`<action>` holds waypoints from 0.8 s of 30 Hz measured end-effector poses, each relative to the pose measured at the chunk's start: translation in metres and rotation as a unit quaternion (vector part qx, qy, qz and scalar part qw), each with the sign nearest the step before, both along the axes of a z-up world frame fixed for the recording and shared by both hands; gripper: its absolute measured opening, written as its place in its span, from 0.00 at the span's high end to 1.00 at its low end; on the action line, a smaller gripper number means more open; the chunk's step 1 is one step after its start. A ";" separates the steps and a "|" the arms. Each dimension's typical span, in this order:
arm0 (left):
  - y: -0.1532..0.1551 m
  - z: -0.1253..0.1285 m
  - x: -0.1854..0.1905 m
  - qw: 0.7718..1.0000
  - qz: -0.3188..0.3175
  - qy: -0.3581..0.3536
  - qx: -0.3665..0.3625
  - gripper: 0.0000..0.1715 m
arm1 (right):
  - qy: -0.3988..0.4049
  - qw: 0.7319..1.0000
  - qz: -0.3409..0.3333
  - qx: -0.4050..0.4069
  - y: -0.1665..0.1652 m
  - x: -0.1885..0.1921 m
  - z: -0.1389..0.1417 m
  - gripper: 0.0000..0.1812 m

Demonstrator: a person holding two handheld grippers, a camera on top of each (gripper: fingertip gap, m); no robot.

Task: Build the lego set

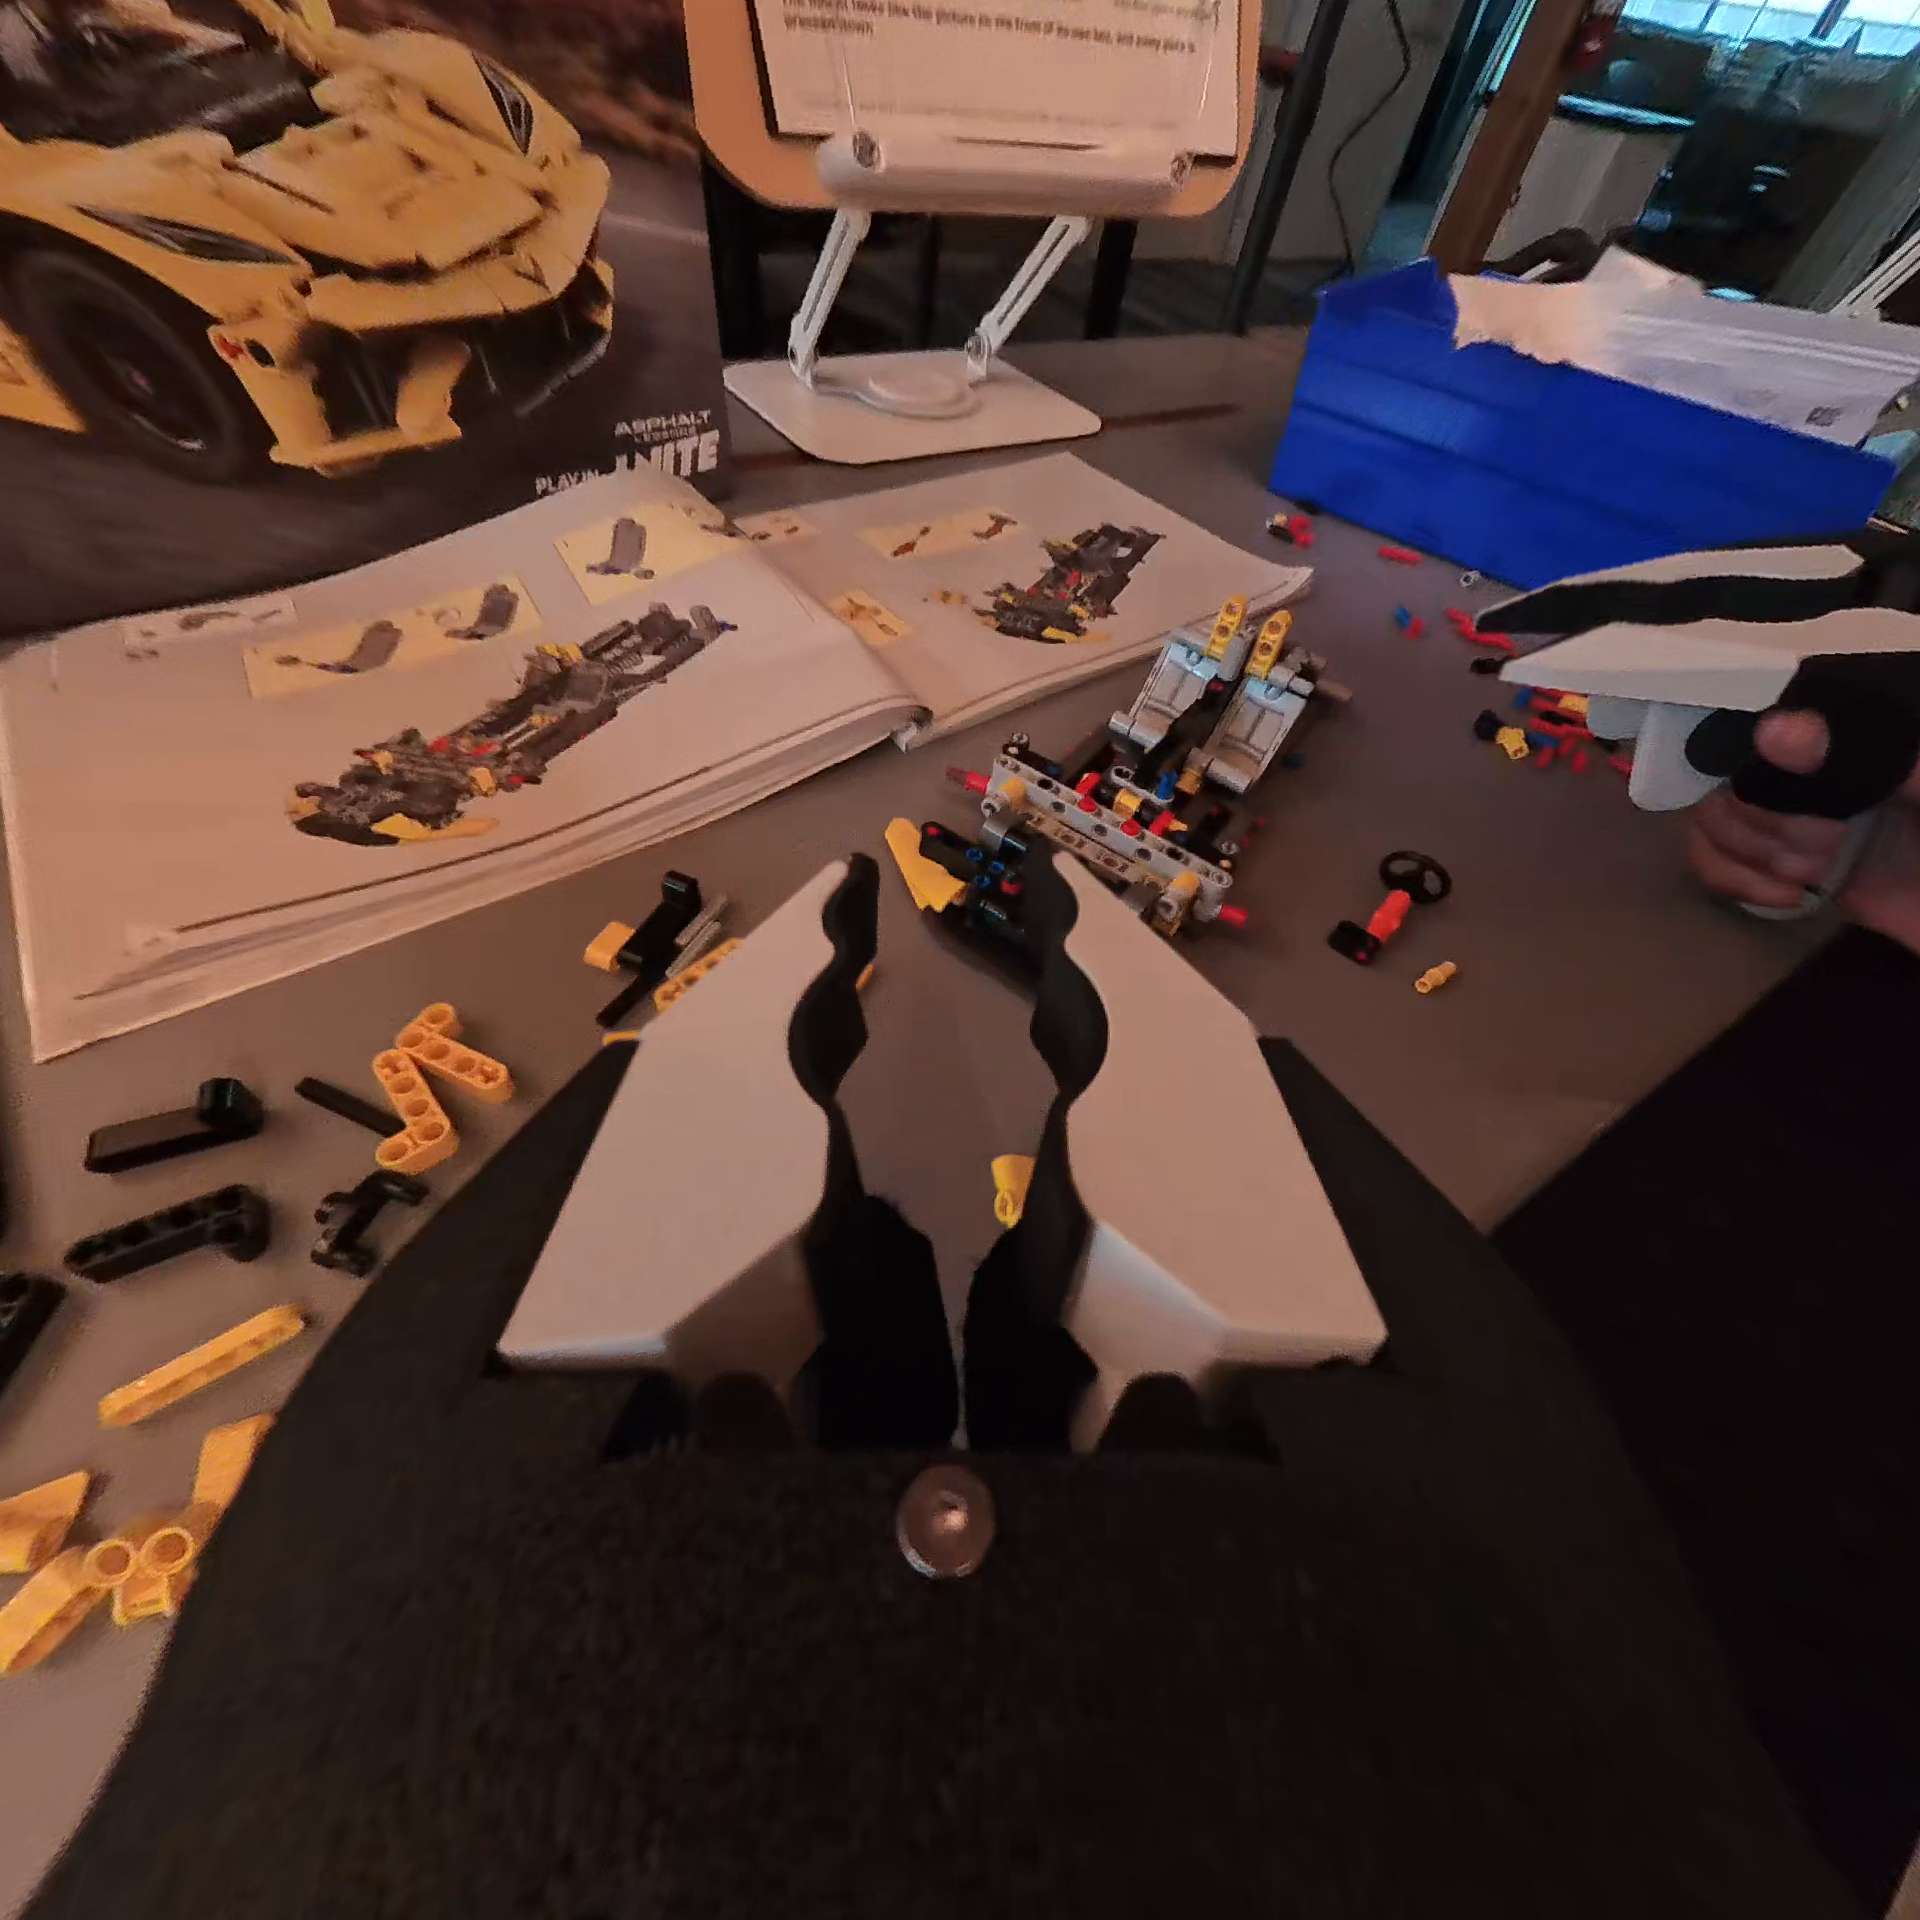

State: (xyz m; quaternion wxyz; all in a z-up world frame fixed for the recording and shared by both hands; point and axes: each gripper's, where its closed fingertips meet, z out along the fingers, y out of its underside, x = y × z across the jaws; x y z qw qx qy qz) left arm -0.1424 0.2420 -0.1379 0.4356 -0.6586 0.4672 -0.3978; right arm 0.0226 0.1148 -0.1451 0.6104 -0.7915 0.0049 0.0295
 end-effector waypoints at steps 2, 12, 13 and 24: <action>0.001 0.001 0.000 1.000 0.002 -0.003 -0.003 0.86 | 0.009 1.000 0.008 -0.002 0.001 -0.002 -0.001 0.84; 0.001 0.005 -0.002 0.999 -0.008 -0.024 -0.028 0.86 | 0.007 0.999 0.026 -0.020 0.003 -0.008 -0.008 0.87; 0.001 0.005 -0.003 0.999 -0.008 -0.024 -0.031 0.86 | 0.004 0.999 0.026 -0.021 0.003 -0.009 -0.009 0.87; 0.005 0.005 -0.003 0.998 -0.009 -0.031 -0.057 0.86 | 0.004 0.999 0.032 -0.026 0.004 -0.010 -0.010 0.88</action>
